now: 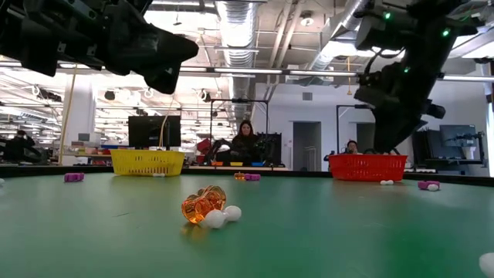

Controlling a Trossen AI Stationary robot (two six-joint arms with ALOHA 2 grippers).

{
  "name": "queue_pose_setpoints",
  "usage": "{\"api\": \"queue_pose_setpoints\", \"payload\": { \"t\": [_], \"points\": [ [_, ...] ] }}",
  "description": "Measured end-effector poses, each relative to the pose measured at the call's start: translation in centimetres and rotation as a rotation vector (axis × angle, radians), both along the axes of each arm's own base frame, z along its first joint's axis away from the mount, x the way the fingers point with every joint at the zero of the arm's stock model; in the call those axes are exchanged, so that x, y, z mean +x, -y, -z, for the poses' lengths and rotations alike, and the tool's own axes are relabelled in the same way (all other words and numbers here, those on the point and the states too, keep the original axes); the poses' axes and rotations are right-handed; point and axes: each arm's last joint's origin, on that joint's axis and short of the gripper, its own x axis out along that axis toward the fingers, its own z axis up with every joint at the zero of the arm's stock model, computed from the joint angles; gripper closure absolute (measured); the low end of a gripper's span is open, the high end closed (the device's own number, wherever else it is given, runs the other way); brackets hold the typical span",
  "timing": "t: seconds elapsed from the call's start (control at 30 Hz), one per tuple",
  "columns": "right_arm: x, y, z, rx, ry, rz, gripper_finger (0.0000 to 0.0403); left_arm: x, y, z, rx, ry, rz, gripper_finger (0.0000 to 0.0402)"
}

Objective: Sort Halloween decoration
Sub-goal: Put the white bone toy into the blue bin

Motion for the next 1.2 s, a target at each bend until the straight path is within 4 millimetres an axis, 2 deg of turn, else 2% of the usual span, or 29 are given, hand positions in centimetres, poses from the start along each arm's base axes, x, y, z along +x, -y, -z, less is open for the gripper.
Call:
{"api": "queue_pose_setpoints", "payload": {
  "t": [0.43,0.83,1.2],
  "points": [
    [1.2,1.1,4.1,-0.012,-0.222,0.010,0.0265,0.0,0.0,0.2,-0.019,-0.024,-0.002,0.0401],
    [1.8,2.3,4.6,0.005,-0.188,0.062,0.0265,0.0,0.0,0.5,-0.009,-0.056,-0.011,0.0401],
    [2.5,1.9,6.1,0.045,-0.235,0.023,0.0276,0.0,-0.1,0.8,0.002,-0.084,-0.025,0.0401]
  ]
}}
